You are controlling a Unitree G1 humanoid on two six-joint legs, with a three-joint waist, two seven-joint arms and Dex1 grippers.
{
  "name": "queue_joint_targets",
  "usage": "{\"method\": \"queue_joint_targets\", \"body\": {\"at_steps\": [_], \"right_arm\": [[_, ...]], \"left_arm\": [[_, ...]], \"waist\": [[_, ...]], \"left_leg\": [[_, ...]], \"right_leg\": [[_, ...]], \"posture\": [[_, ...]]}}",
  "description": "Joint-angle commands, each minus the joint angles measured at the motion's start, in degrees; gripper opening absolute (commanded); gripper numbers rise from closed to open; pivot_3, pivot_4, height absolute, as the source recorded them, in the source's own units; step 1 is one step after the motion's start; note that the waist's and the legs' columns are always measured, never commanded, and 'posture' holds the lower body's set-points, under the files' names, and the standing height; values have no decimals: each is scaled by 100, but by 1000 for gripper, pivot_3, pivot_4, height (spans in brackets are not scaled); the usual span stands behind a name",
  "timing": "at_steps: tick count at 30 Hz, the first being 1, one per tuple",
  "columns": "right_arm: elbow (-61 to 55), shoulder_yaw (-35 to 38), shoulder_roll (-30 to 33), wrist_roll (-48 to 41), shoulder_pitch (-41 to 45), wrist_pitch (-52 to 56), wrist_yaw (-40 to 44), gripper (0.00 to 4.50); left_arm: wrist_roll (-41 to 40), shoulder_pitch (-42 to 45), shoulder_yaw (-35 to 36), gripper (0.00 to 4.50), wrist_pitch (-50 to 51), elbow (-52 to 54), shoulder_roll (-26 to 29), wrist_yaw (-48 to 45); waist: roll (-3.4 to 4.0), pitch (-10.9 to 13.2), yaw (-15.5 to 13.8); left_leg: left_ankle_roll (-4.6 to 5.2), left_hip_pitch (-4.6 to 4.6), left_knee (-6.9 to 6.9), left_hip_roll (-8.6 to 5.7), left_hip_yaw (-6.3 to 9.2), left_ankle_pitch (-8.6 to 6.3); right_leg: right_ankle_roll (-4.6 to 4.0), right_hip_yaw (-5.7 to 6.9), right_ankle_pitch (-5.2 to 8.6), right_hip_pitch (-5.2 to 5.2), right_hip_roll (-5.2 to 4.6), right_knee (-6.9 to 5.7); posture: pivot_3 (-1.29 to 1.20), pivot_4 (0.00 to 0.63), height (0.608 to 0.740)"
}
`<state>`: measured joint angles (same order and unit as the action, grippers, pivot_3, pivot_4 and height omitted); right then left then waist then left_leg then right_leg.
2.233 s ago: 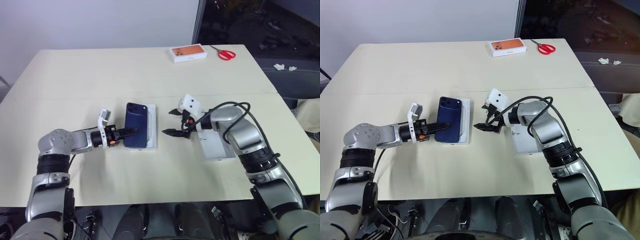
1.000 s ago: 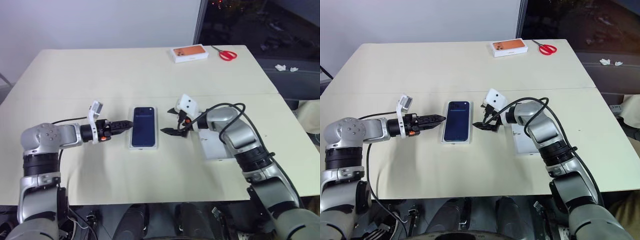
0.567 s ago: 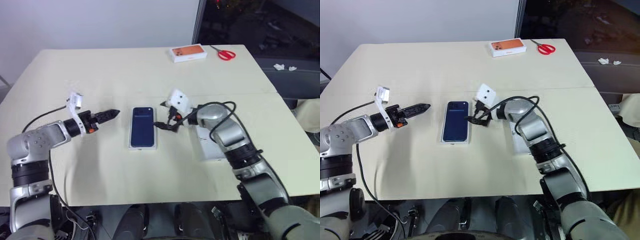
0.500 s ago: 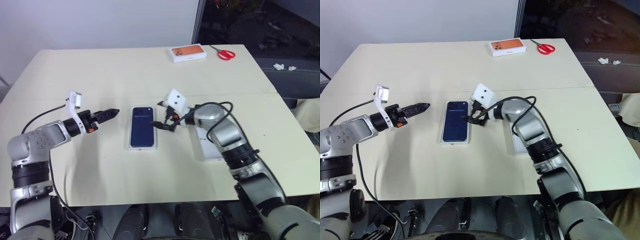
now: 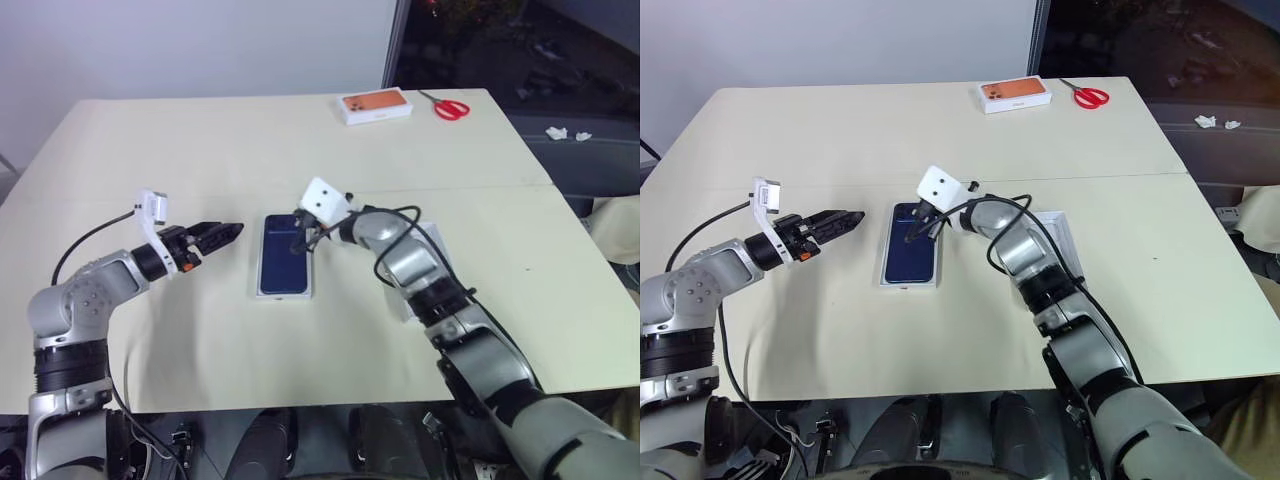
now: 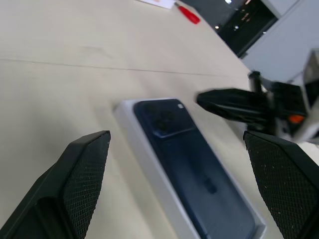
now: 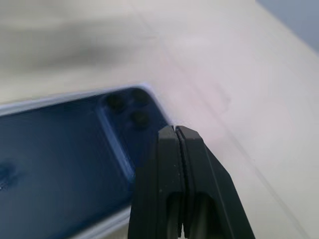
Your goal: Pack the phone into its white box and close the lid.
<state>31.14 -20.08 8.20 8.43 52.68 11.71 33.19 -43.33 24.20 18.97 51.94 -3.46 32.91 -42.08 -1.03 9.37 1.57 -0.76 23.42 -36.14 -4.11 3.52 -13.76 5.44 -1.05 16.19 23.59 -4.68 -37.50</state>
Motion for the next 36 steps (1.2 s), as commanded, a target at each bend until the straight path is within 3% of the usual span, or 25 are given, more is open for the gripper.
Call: {"method": "queue_joint_targets", "body": {"at_steps": [1, 10, 14, 20, 28, 36], "right_arm": [[330, -65, -118, 196, 191, -389, -152, 60], [1404, -75, -461, 522, 492, -771, -598, 60], [1459, -299, -384, 662, 356, -953, -271, 60], [978, -335, -271, 672, 53, -896, 129, 60], [-675, 209, -2, -208, -394, -67, 1077, 60], [-1759, 99, 419, -355, -1050, 448, 1542, 60]], "left_arm": [[-70, -20, 81, 4500, -122, 278, 24, 15], [-133, -130, 77, 4500, -85, 441, 8, 58], [-164, -146, 65, 4500, -84, 514, -1, 70], [-194, -114, 97, 4500, -87, 483, 5, 101], [-124, -187, 67, 4500, -150, 427, 105, -19], [7, -273, -55, 4500, -280, 404, 211, -173]], "waist": [[0, 0, 24], [1, 0, 109], [1, 0, 102], [1, -1, 104], [2, -1, 94], [2, -1, 86]], "left_leg": [[0, 0, 0, 0, 0, 0], [-2, 0, 0, -1, 1, 1], [-2, -1, 1, 0, 1, 1], [-2, -3, 0, 0, 1, 1], [-1, -2, -1, 0, 1, 1], [9, -2, 0, 0, 1, -5]], "right_leg": [[0, 0, 0, -1, 0, 0], [0, -1, 0, 0, 1, -2], [0, -1, 0, 0, 2, -3], [0, -1, 0, -3, 2, -3], [0, -1, 0, -3, 2, -3], [0, -1, 0, -3, 1, -3]], "posture": [[0, 150, 740], [0, 150, 740], [0, 150, 740], [0, 150, 740], [0, 150, 740], [0, 150, 740]]}}
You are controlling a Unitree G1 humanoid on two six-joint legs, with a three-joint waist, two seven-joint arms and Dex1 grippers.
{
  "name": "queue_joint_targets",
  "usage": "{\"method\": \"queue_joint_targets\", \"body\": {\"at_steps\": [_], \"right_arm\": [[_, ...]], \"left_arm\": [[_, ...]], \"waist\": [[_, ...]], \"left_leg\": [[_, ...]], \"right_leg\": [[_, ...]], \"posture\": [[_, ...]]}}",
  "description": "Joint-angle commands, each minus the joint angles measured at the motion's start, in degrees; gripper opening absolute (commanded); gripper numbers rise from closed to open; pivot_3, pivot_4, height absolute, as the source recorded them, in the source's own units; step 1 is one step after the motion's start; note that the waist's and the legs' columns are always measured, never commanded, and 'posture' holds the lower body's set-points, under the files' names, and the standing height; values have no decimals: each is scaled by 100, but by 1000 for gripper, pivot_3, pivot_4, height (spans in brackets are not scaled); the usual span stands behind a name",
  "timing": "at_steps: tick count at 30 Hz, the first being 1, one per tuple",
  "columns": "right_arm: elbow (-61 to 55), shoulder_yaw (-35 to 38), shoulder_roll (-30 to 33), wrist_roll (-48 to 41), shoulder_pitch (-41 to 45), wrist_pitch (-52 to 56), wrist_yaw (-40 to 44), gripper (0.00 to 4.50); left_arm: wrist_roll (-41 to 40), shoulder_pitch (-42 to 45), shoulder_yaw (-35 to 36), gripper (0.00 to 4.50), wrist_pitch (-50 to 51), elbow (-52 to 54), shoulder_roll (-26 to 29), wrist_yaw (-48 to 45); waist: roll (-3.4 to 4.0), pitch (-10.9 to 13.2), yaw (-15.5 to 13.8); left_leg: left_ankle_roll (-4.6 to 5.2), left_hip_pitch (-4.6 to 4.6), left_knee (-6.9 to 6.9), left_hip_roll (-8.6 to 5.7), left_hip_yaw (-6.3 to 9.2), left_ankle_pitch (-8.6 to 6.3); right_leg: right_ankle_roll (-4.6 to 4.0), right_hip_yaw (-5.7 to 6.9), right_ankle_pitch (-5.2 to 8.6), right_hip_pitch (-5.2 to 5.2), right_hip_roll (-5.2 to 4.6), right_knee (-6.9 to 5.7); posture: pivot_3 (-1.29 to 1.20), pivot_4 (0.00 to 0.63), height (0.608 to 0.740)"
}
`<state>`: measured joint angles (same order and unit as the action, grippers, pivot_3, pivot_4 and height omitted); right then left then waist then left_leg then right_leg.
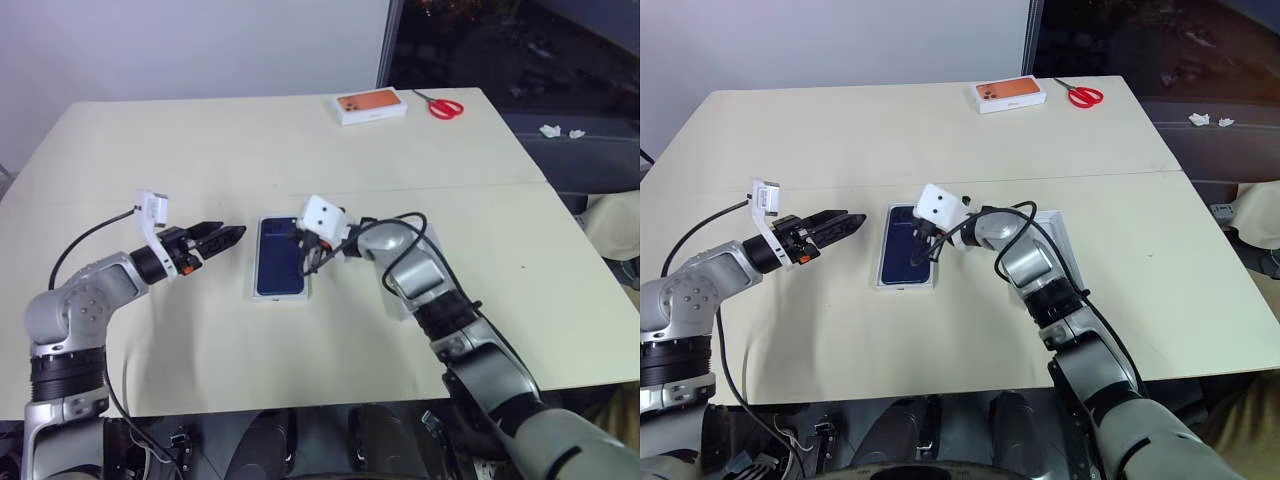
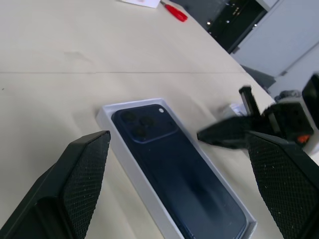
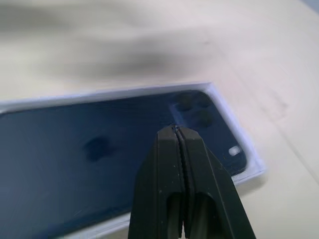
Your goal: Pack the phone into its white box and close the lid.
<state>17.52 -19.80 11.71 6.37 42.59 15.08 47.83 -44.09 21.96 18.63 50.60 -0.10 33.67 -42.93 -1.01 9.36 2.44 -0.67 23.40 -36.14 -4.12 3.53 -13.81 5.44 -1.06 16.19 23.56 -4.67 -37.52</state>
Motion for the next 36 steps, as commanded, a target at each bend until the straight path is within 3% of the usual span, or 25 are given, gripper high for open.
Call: {"method": "queue_joint_targets", "body": {"at_steps": [1, 5, 8, 11, 15, 24, 29, 36], "right_arm": [[-529, 190, 181, -199, -82, 199, 90, 60], [-924, 414, 636, -331, -246, 532, 184, 60], [-1015, 367, 821, -299, -397, 569, 173, 0], [-914, 195, 884, -34, -455, 386, -31, 0], [-727, -20, 874, 249, -438, 162, -252, 0], [-519, -265, 894, 519, -416, -137, -271, 0], [-886, -397, 986, 444, -575, -16, 136, 0], [-1316, -273, 1341, 405, -775, 274, 372, 0]], "left_arm": [[133, -86, -6, 4500, -184, 9, 193, -122], [97, -155, 90, 4500, -118, -135, 364, -239], [345, -256, -109, 3693, -251, -287, 394, -193], [979, -285, -440, 2147, -792, -520, 248, 121], [1257, -207, -676, 77, -915, -609, 70, 313], [2175, 257, -1947, 27, -1120, -1141, -226, 84], [2519, 464, -2675, 27, -902, -1149, -502, -145], [2674, 843, -2897, 27, -805, -1314, -1116, -240]], "waist": [[0, 0, 3], [1, 1, -10], [1, 1, -16], [1, 1, -12], [0, 1, -19], [3, -1, -172], [8, -6, -253], [18, -12, -349]], "left_leg": [[0, 0, 0, 0, 0, 0], [2, 1, 0, 0, 0, -1], [13, 0, -1, 0, 0, -8], [15, -1, 1, 0, 0, -9], [11, 1, -1, 0, 0, -6], [9, -2, -10, -4, 0, -5], [10, -3, -25, -13, 1, -5], [20, -5, -46, -17, 5, -11]], "right_leg": [[0, 0, 0, 0, 0, 0], [0, 0, 0, 1, 0, 0], [0, 0, 0, -3, -2, 3], [0, 0, 0, -2, -2, 3], [0, 1, 0, 0, -2, 2], [0, 2, 0, -10, -3, 0], [0, 6, 0, -23, -4, 1], [0, 15, 0, -42, -3, 5]], "posture": [[0, 150, 740], [0, 150, 740], [0, 150, 740], [0, 150, 740], [0, 150, 740], [0, 150, 740], [0, 150, 740], [0, 150, 740]]}}
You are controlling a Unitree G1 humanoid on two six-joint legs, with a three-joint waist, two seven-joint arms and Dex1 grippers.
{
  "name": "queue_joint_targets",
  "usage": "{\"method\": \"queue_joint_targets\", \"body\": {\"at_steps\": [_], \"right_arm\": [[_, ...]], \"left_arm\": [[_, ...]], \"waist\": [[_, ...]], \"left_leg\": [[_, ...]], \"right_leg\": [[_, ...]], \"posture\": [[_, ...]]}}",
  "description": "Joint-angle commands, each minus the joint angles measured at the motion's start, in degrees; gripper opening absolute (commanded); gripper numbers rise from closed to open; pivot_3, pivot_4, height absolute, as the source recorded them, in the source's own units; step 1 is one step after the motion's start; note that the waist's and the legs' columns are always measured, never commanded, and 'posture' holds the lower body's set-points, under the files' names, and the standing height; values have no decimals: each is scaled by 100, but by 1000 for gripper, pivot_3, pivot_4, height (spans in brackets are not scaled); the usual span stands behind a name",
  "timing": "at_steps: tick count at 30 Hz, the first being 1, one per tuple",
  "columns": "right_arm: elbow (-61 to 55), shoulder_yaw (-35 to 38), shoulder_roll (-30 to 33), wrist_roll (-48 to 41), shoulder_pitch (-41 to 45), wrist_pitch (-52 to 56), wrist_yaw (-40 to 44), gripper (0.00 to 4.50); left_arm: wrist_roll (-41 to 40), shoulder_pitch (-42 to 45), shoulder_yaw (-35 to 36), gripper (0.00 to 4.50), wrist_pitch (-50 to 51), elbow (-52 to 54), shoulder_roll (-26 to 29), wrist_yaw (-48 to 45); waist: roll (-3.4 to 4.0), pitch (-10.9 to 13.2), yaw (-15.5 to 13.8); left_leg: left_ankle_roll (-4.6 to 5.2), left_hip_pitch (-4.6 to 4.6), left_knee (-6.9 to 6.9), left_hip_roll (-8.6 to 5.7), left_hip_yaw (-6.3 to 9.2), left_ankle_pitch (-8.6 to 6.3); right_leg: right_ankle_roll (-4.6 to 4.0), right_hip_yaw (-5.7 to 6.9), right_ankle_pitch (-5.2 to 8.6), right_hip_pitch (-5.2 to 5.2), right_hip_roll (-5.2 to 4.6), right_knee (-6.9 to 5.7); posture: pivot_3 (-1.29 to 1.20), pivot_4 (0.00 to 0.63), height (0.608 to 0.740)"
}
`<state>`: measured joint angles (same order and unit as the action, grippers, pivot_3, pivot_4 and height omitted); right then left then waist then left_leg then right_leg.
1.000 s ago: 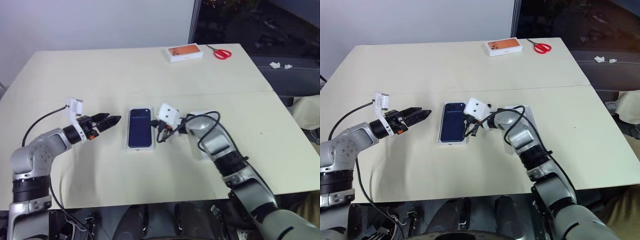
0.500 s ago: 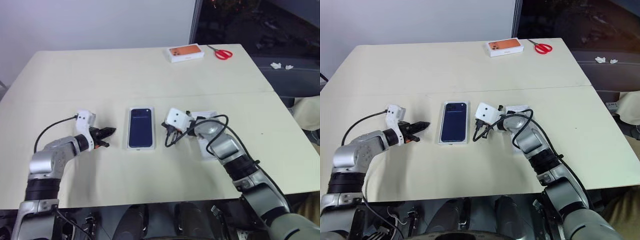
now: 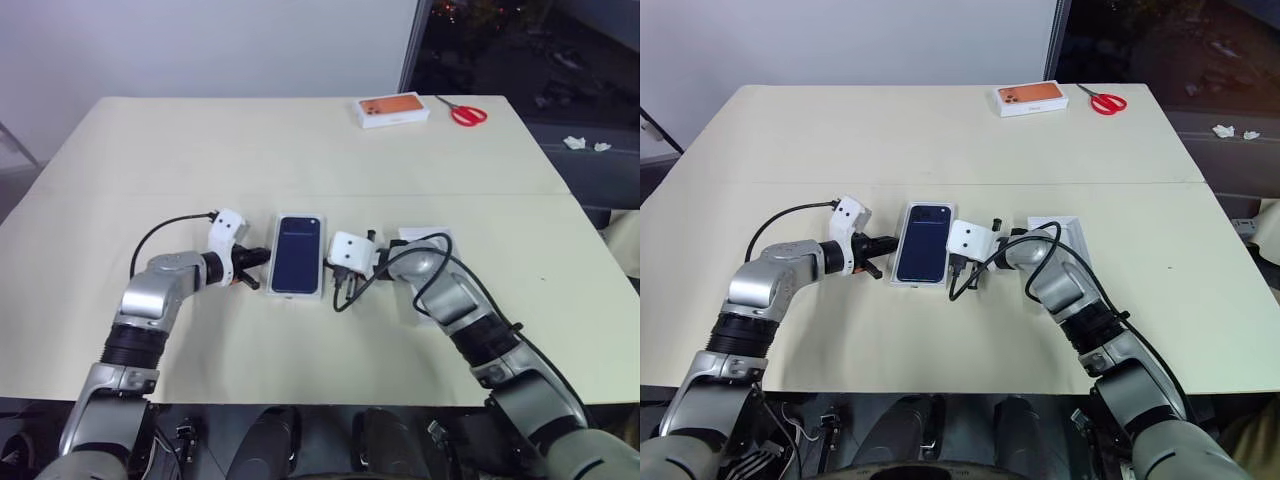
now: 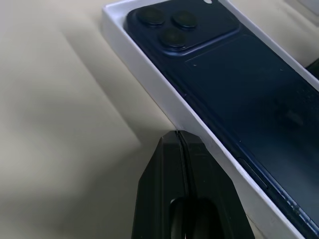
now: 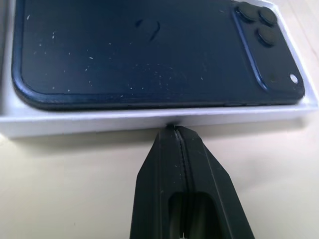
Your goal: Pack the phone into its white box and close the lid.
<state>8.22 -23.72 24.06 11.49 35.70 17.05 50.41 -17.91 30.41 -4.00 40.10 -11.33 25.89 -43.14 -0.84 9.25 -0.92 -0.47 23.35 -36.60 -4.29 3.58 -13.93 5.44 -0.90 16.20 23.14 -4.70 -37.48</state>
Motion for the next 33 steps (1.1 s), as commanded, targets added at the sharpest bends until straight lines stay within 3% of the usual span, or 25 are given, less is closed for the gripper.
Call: {"method": "queue_joint_targets", "body": {"at_steps": [1, 8, 17, 25, 33], "right_arm": [[-440, 156, 178, -116, -147, 126, 126, 0], [-449, 615, 946, -131, -647, 210, 142, 0], [-773, 1183, 1716, -394, -1205, 358, 330, 0], [-847, 1351, 1940, -445, -1419, 400, 289, 0], [-781, 1265, 1879, -421, -1241, 383, 258, 0]], "left_arm": [[98, 60, -667, 27, 223, -247, -443, -224], [326, 443, -931, 27, 182, -559, -1313, -246], [556, 842, -1013, 27, -94, -1045, -1984, -286], [720, 1078, -967, 27, -408, -1500, -2221, -290], [719, 943, -911, 27, -394, -1216, -1977, -447]], "waist": [[2, -1, -19], [16, -10, -194], [15, -9, -292], [13, -8, -266], [12, -7, -217]], "left_leg": [[5, 0, -10, -2, 4, -3], [64, -3, -54, -18, 20, -38], [74, -3, -69, -80, 55, -44], [78, -1, -70, -83, 56, -46], [73, 0, -69, -83, 57, -43]], "right_leg": [[0, 5, 0, -3, -1, 2], [1, 26, 0, -35, -15, 25], [9, 37, 5, -68, -61, 47], [28, 46, 14, -86, -71, 43], [32, 47, 15, -85, -71, 41]], "posture": [[0, 150, 740], [0, 150, 740], [0, 150, 740], [0, 150, 740], [0, 150, 740]]}}
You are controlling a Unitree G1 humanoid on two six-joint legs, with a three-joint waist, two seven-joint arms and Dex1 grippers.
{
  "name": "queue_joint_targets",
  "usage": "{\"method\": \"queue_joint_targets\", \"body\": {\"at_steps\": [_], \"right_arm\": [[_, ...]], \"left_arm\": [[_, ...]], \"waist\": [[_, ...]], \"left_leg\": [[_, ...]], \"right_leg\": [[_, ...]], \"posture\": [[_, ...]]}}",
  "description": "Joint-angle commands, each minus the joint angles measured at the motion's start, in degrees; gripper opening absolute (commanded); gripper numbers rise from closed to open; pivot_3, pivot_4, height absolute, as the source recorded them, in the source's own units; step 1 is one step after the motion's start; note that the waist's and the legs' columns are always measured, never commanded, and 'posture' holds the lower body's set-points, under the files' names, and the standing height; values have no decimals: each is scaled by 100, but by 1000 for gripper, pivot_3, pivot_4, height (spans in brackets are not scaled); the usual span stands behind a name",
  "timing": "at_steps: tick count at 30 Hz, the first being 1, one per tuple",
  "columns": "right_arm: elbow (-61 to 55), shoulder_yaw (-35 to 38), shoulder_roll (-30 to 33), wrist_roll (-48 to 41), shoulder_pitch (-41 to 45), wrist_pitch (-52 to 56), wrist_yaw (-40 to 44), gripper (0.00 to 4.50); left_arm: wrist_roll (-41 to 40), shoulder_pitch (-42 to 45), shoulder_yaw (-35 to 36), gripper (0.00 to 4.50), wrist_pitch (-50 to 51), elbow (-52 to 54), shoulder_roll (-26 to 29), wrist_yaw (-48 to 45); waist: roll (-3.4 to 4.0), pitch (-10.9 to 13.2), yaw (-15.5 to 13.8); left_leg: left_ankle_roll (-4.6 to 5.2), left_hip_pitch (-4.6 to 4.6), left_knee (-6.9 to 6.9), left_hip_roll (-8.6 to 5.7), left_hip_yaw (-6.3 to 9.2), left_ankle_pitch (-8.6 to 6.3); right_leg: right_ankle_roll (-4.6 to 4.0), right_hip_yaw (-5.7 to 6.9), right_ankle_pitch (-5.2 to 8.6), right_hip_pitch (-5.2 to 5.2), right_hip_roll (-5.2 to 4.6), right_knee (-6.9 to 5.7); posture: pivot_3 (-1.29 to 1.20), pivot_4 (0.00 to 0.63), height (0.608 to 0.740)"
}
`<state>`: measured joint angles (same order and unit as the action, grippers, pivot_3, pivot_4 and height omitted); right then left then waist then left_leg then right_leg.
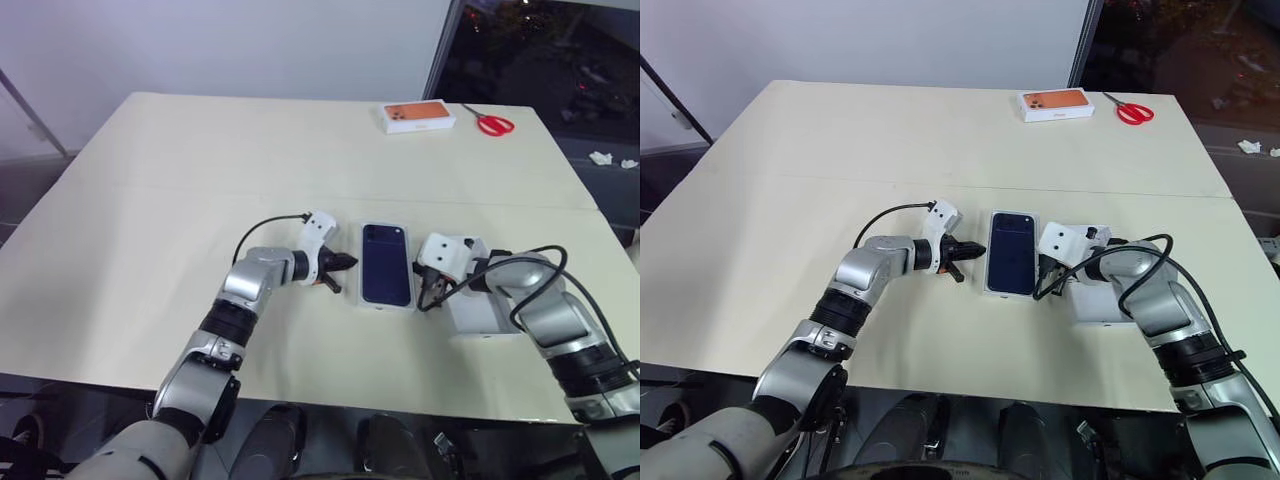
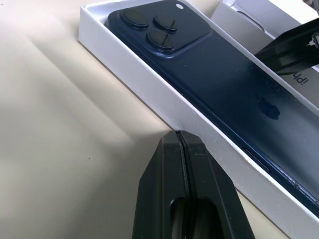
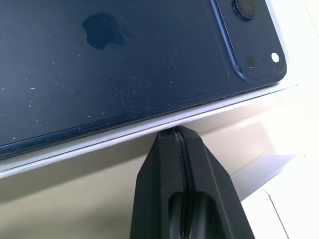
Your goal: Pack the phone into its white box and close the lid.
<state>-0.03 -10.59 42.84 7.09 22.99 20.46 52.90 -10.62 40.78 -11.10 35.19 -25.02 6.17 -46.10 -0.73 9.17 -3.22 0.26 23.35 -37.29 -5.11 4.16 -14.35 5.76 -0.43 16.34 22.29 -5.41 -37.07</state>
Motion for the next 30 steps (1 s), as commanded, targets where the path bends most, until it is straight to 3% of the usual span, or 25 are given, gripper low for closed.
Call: {"method": "queue_joint_targets", "body": {"at_steps": [1, 9, 12, 14, 17, 22, 24, 30], "right_arm": [[29, -41, 35, 5, 54, 43, 44, 0], [-380, 86, 438, -154, 268, 212, 468, 0], [-644, 492, 293, -801, 526, 1043, 626, 0], [-771, 683, 206, -1131, 665, 1536, 605, 545], [-1004, 827, 222, -1439, 862, 2179, 544, 1948], [-1470, 811, 535, -1573, 749, 3577, 246, 4497], [-1756, 872, 491, -1783, 767, 4545, 38, 4500], [-2519, 1038, 213, -2139, 850, 6755, -700, 4500]], "left_arm": [[-20, -123, -154, 27, 107, 223, 85, -163], [-131, -378, 222, 27, 224, 836, 908, -193], [-312, -607, 375, 27, 257, 1340, 1267, -345], [-471, -710, 480, 0, 308, 1542, 1393, -413], [-694, -807, 864, 912, 252, 1733, 1643, -430], [-1198, -1075, 1427, 3337, -53, 2077, 2163, -955], [-1270, -1251, 1553, 4470, -283, 2160, 2375, -1143], [-1367, -1578, 1829, 4470, -997, 2206, 2583, -1308]], "waist": [[0, 0, 27], [0, 7, 191], [10, 16, 307], [13, 20, 346], [14, 21, 360], [15, 22, 363], [16, 22, 367], [19, 23, 363]], "left_leg": [[-5, 0, 1, 0, 2, 3], [-7, 6, 13, 9, 7, 4], [0, 6, 18, 14, 14, 0], [-2, 8, 22, 18, 14, 1], [-4, 12, 23, 22, 23, 3], [-3, 17, 25, 21, 25, 2], [-3, 19, 26, 19, 24, 1], [-1, 21, 27, 20, 25, 0]], "right_leg": [[1, 0, 0, 0, 0, 0], [2, 2, 1, 18, -1, -8], [2, 2, 1, 22, 4, -12], [2, 1, 1, 28, 6, -14], [2, 5, 2, 30, 8, -14], [1, 7, 2, 33, 3, -10], [0, 6, 2, 35, -1, -9], [-1, 6, 2, 38, -4, -10]], "posture": [[0, 150, 740], [0, 150, 740], [0, 150, 740], [0, 150, 740], [0, 150, 740], [0, 150, 740], [0, 150, 740], [0, 150, 740]]}}
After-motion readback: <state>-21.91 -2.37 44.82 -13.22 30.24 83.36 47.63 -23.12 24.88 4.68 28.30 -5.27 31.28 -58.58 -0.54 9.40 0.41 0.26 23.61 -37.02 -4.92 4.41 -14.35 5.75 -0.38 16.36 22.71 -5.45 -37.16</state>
